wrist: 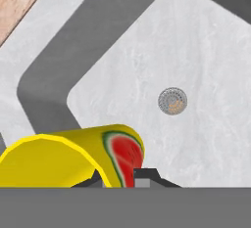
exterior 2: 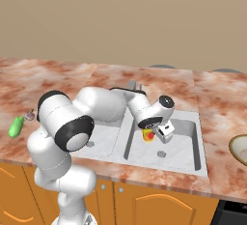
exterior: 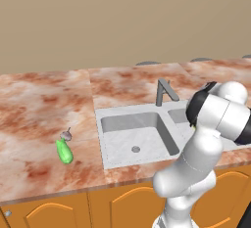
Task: Remove the corn and garlic from the sink. Then move the bowl and cup from the counter to the sink for washing.
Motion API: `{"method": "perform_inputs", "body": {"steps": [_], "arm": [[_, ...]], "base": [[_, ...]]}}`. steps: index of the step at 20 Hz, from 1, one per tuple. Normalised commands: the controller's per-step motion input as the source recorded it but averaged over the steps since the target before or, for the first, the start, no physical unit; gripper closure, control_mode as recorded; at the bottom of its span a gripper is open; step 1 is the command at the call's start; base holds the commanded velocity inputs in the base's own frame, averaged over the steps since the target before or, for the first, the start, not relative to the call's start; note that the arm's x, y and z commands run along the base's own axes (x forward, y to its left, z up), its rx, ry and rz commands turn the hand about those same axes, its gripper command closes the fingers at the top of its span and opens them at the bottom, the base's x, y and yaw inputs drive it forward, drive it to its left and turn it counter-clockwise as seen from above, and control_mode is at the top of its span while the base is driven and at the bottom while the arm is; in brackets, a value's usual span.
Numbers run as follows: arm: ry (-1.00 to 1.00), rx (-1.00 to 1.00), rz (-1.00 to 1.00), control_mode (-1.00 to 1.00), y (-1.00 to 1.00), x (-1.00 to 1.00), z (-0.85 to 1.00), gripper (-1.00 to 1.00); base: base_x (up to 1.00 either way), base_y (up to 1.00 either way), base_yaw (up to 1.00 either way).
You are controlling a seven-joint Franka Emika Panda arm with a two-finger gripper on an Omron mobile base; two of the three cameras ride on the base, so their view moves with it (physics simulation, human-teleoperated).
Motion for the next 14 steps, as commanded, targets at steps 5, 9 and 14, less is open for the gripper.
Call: {"method": "perform_inputs", "body": {"steps": [5, 9, 14], "arm": [[-0.12, 0.03, 0.0, -1.0, 0.0, 0.09, -0.09, 1.0], [-0.05, 0.03, 0.0, -1.0, 0.0, 0.11, -0.11, 1.0], [-0.01, 0.01, 0.0, -1.0, -0.02, 0.1, -0.11, 1.0]], "base": [[0.0, 0.0, 0.0], [0.0, 0.0, 0.0], [0.0, 0.0, 0.0]]}}
